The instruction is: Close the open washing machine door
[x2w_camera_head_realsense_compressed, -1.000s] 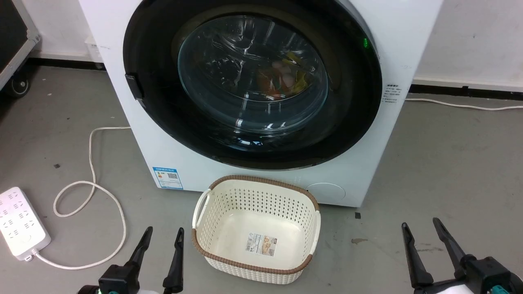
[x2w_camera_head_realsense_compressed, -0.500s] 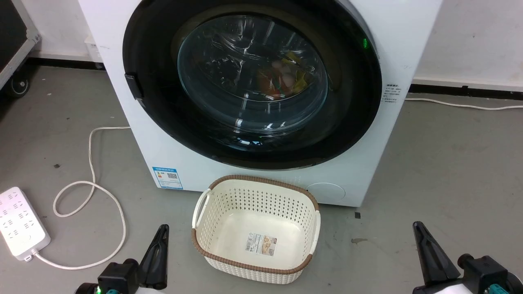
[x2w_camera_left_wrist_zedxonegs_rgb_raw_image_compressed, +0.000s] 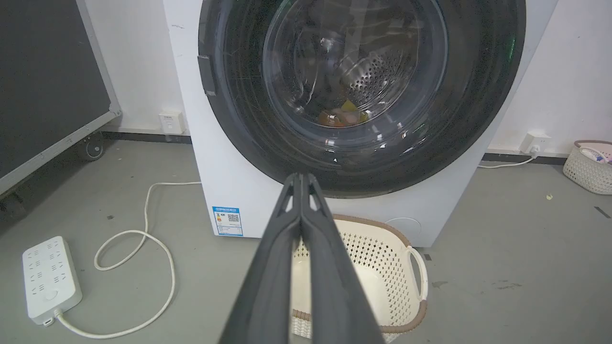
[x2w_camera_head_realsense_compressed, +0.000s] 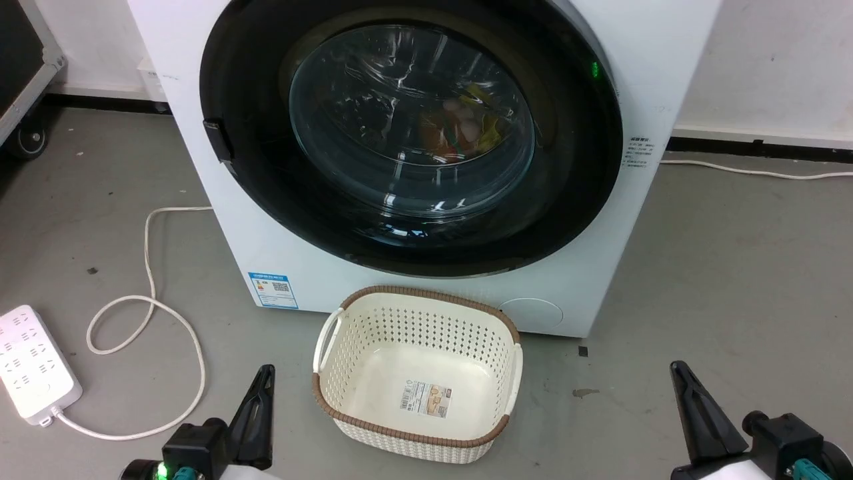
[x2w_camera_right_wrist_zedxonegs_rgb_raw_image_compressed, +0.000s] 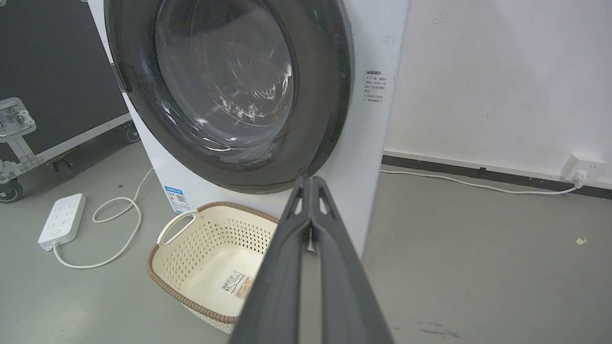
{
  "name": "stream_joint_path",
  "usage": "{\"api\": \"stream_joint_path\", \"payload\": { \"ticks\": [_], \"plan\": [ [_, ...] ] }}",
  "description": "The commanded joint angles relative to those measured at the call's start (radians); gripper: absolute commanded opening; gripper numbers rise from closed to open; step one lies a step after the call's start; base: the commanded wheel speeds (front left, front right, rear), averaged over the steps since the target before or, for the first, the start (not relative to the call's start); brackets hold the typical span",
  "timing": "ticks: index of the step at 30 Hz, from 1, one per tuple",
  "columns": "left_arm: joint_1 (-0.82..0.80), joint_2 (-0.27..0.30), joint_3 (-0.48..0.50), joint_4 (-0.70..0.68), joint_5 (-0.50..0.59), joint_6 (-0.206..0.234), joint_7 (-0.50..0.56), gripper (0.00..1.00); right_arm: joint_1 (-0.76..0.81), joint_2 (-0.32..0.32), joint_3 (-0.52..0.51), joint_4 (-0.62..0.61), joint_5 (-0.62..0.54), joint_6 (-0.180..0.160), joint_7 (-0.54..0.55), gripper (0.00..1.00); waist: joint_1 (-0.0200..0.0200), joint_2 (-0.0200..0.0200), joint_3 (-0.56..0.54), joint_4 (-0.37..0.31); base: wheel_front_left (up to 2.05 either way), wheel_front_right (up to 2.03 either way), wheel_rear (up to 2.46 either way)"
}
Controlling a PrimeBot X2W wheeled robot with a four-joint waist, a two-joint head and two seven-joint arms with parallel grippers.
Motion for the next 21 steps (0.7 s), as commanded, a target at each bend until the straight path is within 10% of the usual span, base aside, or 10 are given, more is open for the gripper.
{"api": "stream_joint_path", "payload": {
  "ticks": [1, 21],
  "plan": [
    [-0.011, -0.002, 0.002, -0.007, 0.007, 0.008, 0.008, 0.00, -0.012, 0.001, 0.003, -0.007, -0.007, 0.000, 0.008, 0.00, 0.0000, 0.0000, 0.000, 0.000, 0.00, 0.00, 0.00],
    [-0.021, -0.007, 0.006, -0.027, 0.028, 0.027, 0.048, 0.00, -0.024, 0.001, 0.011, -0.024, -0.015, 0.000, 0.049, 0.00, 0.0000, 0.0000, 0.001, -0.001, 0.00, 0.00, 0.00]
  ]
}}
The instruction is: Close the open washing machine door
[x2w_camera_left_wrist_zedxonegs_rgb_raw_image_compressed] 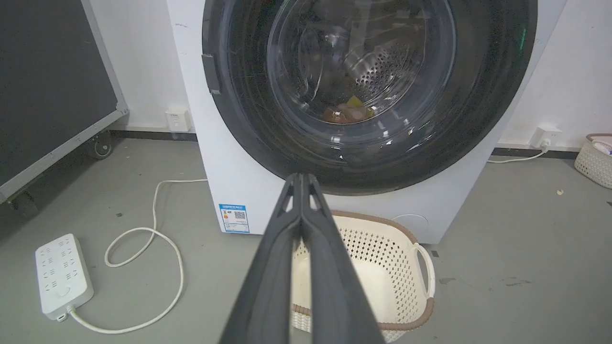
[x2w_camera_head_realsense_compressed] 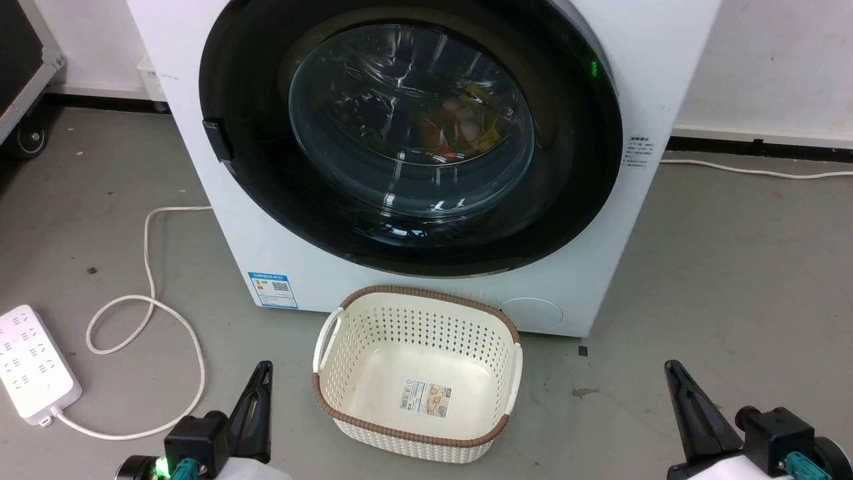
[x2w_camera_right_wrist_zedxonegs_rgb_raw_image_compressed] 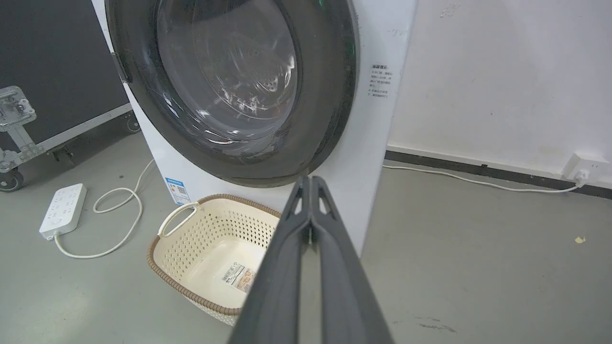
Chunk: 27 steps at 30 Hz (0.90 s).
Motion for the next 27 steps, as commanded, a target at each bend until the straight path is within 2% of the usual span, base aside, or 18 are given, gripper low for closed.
{"api": "stream_joint_path", "payload": {
  "ticks": [1, 27],
  "plan": [
    [-0.017, -0.005, 0.002, -0.008, 0.011, 0.008, 0.006, 0.00, -0.022, 0.001, 0.002, -0.009, -0.003, 0.000, 0.007, 0.00, 0.0000, 0.0000, 0.000, 0.000, 0.00, 0.00, 0.00],
    [-0.031, -0.011, 0.008, -0.035, 0.041, 0.035, 0.064, 0.00, -0.039, 0.002, 0.013, -0.033, -0.015, 0.000, 0.064, 0.00, 0.0000, 0.0000, 0.001, -0.001, 0.00, 0.00, 0.00]
  ]
}}
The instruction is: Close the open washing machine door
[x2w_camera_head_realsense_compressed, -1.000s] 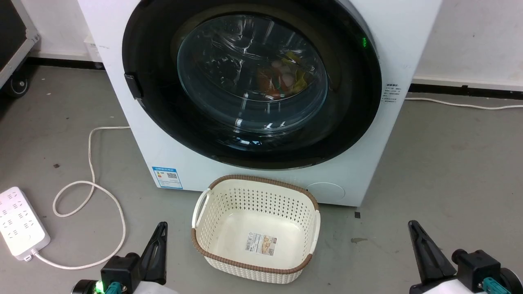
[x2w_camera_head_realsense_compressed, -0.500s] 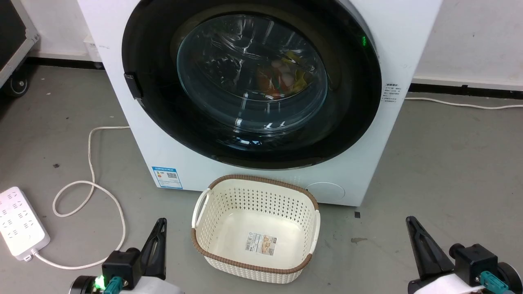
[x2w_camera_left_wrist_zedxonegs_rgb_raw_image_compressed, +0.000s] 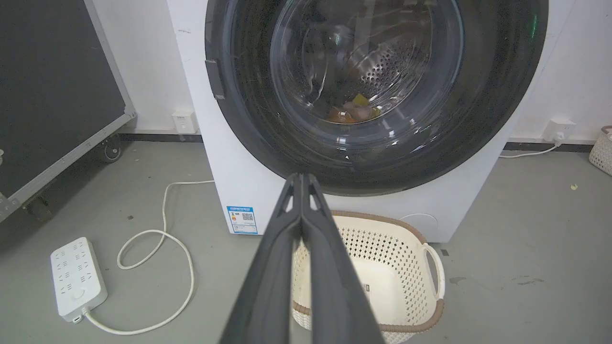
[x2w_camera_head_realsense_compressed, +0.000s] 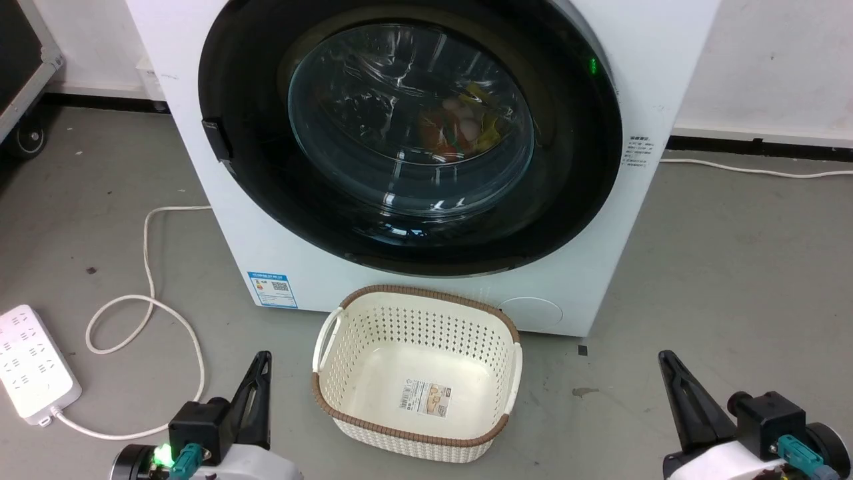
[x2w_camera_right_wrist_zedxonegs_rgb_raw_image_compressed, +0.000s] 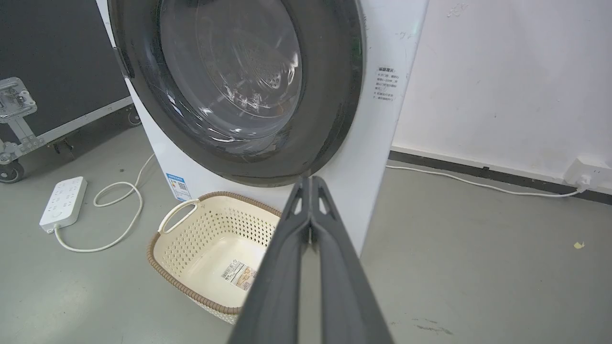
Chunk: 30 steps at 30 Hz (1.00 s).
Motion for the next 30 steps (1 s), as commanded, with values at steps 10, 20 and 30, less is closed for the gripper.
{"api": "stream_joint_path", "payload": {
  "ticks": [10, 20, 30],
  "plan": [
    [-0.018, -0.007, 0.006, -0.014, 0.016, 0.013, 0.024, 0.00, -0.023, 0.003, 0.006, -0.016, -0.008, 0.000, 0.021, 0.00, 0.0000, 0.0000, 0.000, 0.000, 0.00, 0.00, 0.00],
    [-0.024, -0.010, 0.008, -0.025, 0.029, 0.025, 0.049, 0.00, -0.030, 0.003, 0.011, -0.026, -0.013, -0.001, 0.045, 0.00, 0.0000, 0.0000, 0.001, -0.001, 0.00, 0.00, 0.00],
    [-0.030, -0.013, 0.010, -0.035, 0.040, 0.035, 0.069, 0.00, -0.036, 0.003, 0.015, -0.035, -0.017, -0.001, 0.066, 0.00, 0.0000, 0.0000, 0.001, -0.001, 0.00, 0.00, 0.00]
  ]
}}
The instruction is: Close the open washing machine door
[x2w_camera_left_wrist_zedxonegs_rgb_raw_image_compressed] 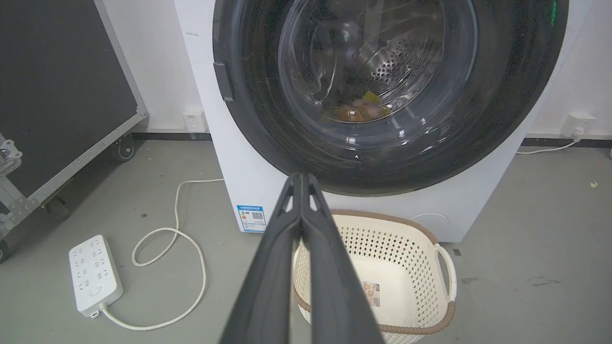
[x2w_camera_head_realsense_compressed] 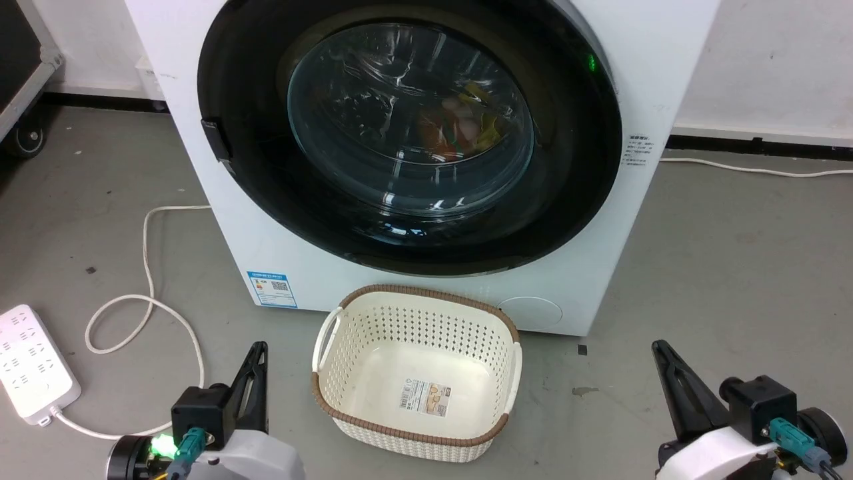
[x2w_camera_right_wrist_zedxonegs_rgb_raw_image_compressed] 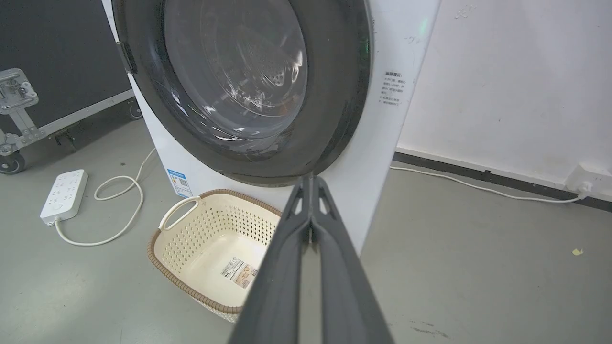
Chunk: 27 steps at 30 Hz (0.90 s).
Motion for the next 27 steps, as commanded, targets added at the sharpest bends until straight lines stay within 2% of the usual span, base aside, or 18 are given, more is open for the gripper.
{"api": "stream_joint_path", "payload": {
  "ticks": [1, 27],
  "plan": [
    [-0.013, -0.002, 0.004, -0.005, 0.008, 0.006, 0.005, 0.00, -0.014, 0.003, 0.002, -0.008, -0.007, -0.001, 0.003, 0.00, 0.0000, 0.0000, 0.000, 0.000, 0.00, 0.00, 0.00],
    [-0.024, -0.007, 0.008, -0.025, 0.030, 0.026, 0.047, 0.00, -0.027, 0.004, 0.010, -0.025, -0.015, -0.001, 0.046, 0.00, 0.0000, 0.0000, 0.001, -0.001, 0.00, 0.00, 0.00]
  ]
}}
